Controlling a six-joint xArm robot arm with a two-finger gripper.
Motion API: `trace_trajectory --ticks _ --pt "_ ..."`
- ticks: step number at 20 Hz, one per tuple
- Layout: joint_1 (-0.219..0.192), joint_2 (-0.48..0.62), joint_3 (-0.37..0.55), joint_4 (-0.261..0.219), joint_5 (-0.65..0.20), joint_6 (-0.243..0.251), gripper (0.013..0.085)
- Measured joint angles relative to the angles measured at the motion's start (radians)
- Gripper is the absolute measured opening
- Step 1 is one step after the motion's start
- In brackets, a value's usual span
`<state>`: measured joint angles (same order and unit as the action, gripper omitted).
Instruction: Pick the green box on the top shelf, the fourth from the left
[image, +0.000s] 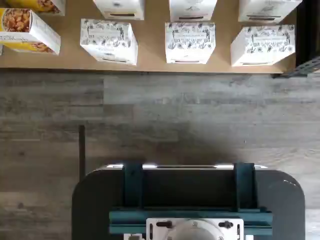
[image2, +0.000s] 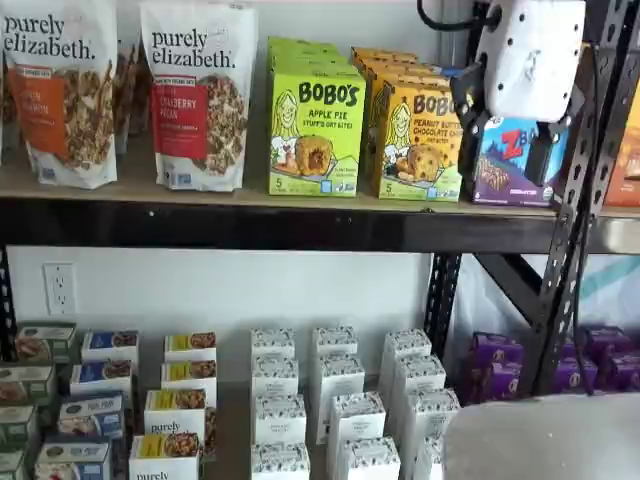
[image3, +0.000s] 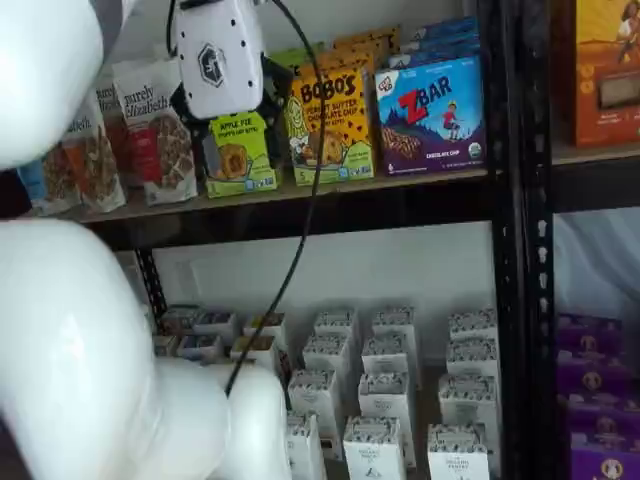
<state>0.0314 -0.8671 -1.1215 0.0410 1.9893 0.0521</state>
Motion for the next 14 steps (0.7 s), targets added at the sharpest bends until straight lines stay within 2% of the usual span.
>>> trace_trajectory --ticks 1,2,4,14 --pt "-0.007 -0.013 0.012 0.007 -0.021 -0.005 0.0850" --pt "-0.033 -0.051 0.045 0.034 -0.081 -0.021 0.0850" --pt "-0.049 -0.070 0.062 0.055 -0.118 -0.033 0.0850" --pt "-0.015 -0.065 0.059 0.045 -0.119 -0.004 0.0850"
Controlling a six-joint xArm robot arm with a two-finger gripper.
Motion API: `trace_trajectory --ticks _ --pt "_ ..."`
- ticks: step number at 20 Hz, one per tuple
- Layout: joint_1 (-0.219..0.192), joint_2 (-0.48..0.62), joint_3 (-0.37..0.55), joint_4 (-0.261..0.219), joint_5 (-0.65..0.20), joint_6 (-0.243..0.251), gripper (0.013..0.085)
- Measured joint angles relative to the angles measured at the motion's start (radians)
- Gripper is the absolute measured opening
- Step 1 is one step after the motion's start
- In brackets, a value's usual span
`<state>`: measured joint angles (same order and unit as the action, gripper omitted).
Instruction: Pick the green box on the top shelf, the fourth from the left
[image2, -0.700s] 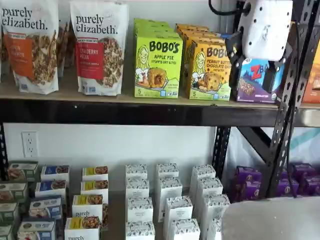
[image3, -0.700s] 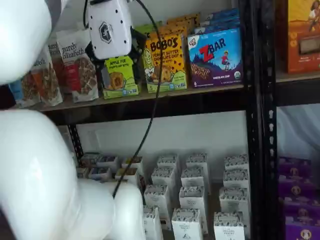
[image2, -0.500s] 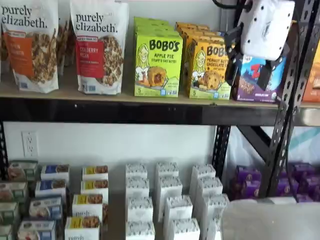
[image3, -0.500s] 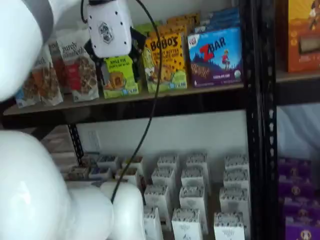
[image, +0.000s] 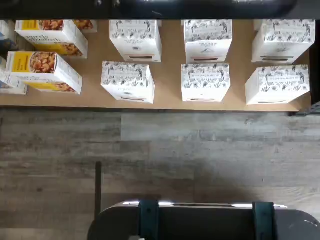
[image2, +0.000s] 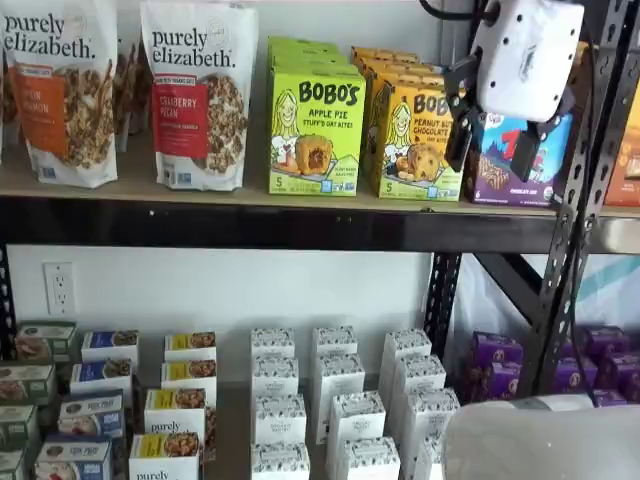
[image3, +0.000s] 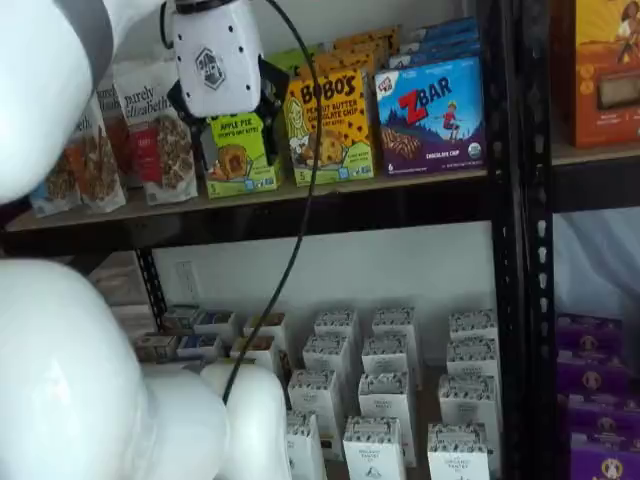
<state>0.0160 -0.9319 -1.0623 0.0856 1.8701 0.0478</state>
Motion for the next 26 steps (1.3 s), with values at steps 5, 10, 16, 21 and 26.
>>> trace_trajectory --ticks 5,10,16,21,26 --pt "0.023 0.009 0.003 0.004 -0.018 0.022 0.0850" --pt "0.119 0.027 0.011 -0.036 -0.070 0.103 0.0850" --pt "0.186 0.089 -0.004 -0.059 -0.133 0.163 0.0850" --pt "0.265 0.178 -0.055 -0.109 -0.167 0.233 0.0850" --pt "0.385 0.299 -0.140 -0.246 -0.141 0.335 0.0850"
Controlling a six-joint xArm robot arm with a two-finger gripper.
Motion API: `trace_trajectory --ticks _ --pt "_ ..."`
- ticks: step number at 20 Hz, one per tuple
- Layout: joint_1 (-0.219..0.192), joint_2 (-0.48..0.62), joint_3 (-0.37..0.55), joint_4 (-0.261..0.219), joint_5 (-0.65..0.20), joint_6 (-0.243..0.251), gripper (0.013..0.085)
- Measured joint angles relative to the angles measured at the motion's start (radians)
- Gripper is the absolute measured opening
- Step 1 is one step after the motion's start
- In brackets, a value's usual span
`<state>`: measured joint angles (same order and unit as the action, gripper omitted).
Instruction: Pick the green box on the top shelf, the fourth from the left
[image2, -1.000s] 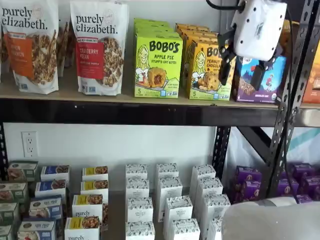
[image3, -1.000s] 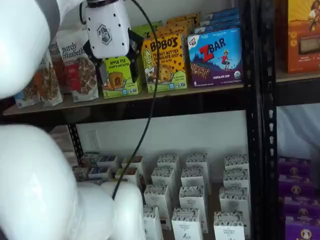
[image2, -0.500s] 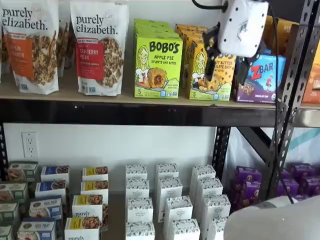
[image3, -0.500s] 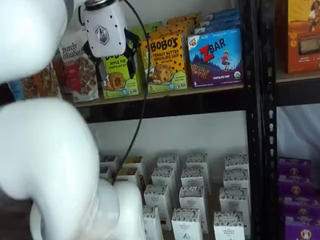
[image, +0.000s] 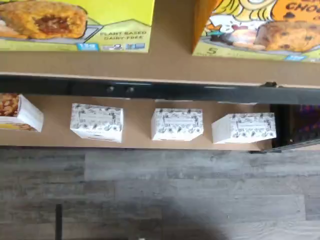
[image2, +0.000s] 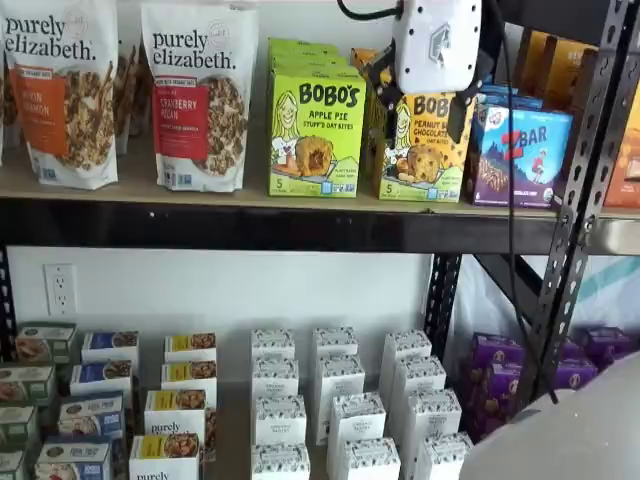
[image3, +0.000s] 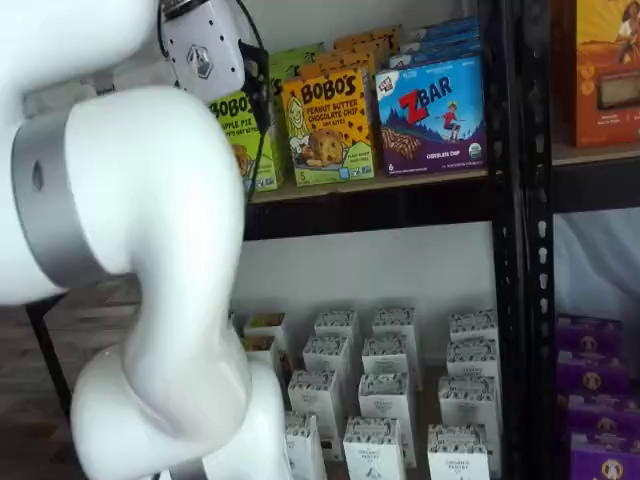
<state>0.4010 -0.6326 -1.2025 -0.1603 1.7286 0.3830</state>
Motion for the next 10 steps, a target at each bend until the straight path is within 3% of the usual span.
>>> trace_trajectory --ticks 3,5,10 --pt "-0.016 0.022 -0.003 0.048 -0.046 -0.003 0.0850" --pt "-0.024 0.015 0.019 0.076 -0.120 -0.006 0.0850" --pt "-0.009 0.022 0.036 0.063 -0.235 0.012 0.0850"
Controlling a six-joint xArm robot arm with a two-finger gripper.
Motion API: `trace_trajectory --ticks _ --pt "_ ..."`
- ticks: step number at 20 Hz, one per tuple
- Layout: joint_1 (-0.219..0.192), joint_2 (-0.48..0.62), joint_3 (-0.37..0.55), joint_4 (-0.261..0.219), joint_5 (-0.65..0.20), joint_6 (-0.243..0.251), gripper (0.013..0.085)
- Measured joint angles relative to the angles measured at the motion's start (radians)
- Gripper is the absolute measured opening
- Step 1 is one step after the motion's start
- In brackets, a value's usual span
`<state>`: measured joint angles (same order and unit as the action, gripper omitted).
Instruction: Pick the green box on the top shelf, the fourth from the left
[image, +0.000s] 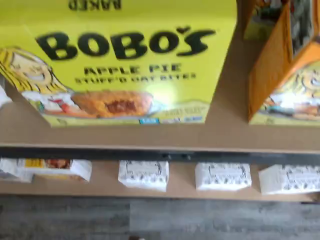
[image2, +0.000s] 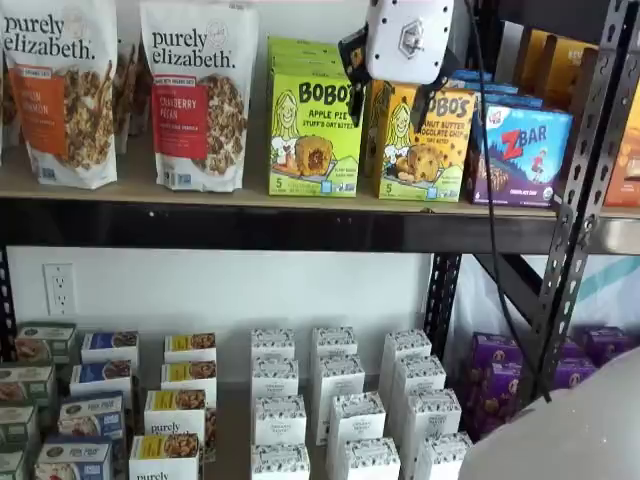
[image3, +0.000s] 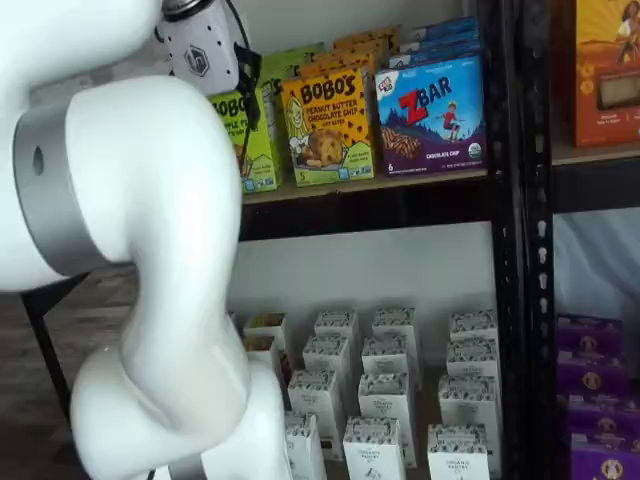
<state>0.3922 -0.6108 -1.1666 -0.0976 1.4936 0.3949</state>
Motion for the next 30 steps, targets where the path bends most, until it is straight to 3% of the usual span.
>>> trace_trajectory --ticks 6,11,30 --pt "-0.016 0.033 -0.011 0.040 -0.089 -0.019 0.0850" --pt "-0.021 0.067 -0.032 0.041 -0.142 -0.026 0.0850" --pt "-0.021 0.206 -0.176 0.044 -0.129 -0.027 0.0850"
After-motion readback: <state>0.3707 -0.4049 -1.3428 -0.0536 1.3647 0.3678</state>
